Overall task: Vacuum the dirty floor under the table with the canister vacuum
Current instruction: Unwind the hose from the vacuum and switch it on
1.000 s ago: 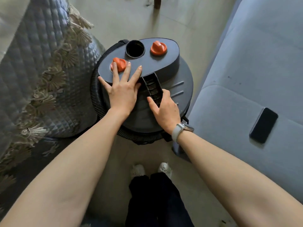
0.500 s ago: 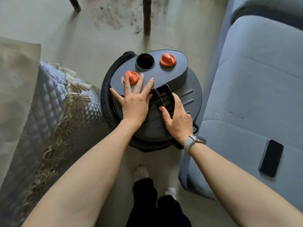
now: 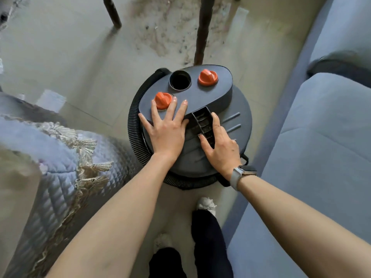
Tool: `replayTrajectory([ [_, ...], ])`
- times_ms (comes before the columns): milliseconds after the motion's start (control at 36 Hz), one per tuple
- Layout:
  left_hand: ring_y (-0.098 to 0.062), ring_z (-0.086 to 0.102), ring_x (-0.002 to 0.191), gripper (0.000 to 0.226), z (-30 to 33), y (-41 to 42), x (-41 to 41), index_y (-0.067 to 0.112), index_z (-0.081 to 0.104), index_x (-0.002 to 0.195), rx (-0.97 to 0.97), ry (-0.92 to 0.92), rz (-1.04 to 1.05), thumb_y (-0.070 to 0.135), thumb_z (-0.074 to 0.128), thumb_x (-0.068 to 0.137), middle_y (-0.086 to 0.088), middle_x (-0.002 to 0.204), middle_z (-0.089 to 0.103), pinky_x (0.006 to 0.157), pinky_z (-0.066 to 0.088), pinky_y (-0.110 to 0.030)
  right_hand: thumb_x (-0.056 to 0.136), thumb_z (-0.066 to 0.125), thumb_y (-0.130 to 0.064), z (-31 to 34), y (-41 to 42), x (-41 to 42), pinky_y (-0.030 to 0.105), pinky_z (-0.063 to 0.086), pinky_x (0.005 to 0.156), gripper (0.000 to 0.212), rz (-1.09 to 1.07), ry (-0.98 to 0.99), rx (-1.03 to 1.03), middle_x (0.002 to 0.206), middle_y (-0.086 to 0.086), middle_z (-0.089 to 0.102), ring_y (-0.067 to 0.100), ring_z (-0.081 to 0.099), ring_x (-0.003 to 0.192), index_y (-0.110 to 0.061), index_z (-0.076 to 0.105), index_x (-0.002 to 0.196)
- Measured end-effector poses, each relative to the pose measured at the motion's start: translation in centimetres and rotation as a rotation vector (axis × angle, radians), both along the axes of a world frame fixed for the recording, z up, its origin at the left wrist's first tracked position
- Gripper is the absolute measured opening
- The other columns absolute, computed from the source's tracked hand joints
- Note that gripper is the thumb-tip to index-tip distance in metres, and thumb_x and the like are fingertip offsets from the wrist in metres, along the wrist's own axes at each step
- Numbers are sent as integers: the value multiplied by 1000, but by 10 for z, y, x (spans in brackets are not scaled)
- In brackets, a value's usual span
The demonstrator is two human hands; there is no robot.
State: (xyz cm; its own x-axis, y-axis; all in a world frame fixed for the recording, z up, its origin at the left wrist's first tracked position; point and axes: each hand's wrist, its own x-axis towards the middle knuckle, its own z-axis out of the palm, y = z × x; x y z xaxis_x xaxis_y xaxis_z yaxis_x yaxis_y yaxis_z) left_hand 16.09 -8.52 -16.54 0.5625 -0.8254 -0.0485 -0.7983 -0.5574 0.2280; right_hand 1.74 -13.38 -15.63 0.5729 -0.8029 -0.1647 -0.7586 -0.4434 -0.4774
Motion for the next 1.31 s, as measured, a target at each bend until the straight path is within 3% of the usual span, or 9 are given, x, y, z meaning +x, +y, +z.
replayTrajectory([
  [250, -50, 19, 140, 51, -4, -53, 64, 36, 38, 145, -12, -2, 179, 37, 52, 95, 7, 152, 37, 103, 6, -75, 98, 42, -45, 8, -85, 76, 40, 49, 72, 70, 183, 86, 8, 121, 6, 53, 31, 62, 90, -25, 5, 154],
  [556, -50, 12, 141, 50, -4, -95, 198, 36, 39, 145, -46, 59, 393, 35, 51, 97, 5, 154, 34, 101, 1, -77, 98, 40, -49, 12, -152, 233, 44, 53, 72, 70, 366, 110, 45, 122, 3, 50, 31, 63, 85, -27, 4, 154],
  [917, -51, 12, 141, 53, -5, -110, 356, 36, 38, 145, -30, 74, 563, 31, 55, 95, 4, 154, 34, 98, 2, -80, 99, 41, -47, 14, -191, 410, 40, 50, 72, 64, 551, 97, 139, 130, 3, 49, 32, 62, 90, -27, 11, 152],
  [1306, -47, 14, 141, 54, -4, -104, 543, 36, 39, 144, -15, 38, 684, 28, 57, 94, 5, 153, 35, 99, 4, -80, 99, 41, -46, 12, -196, 606, 39, 49, 86, 61, 659, 13, 262, 144, -1, 44, 25, 60, 108, -24, 17, 150],
])
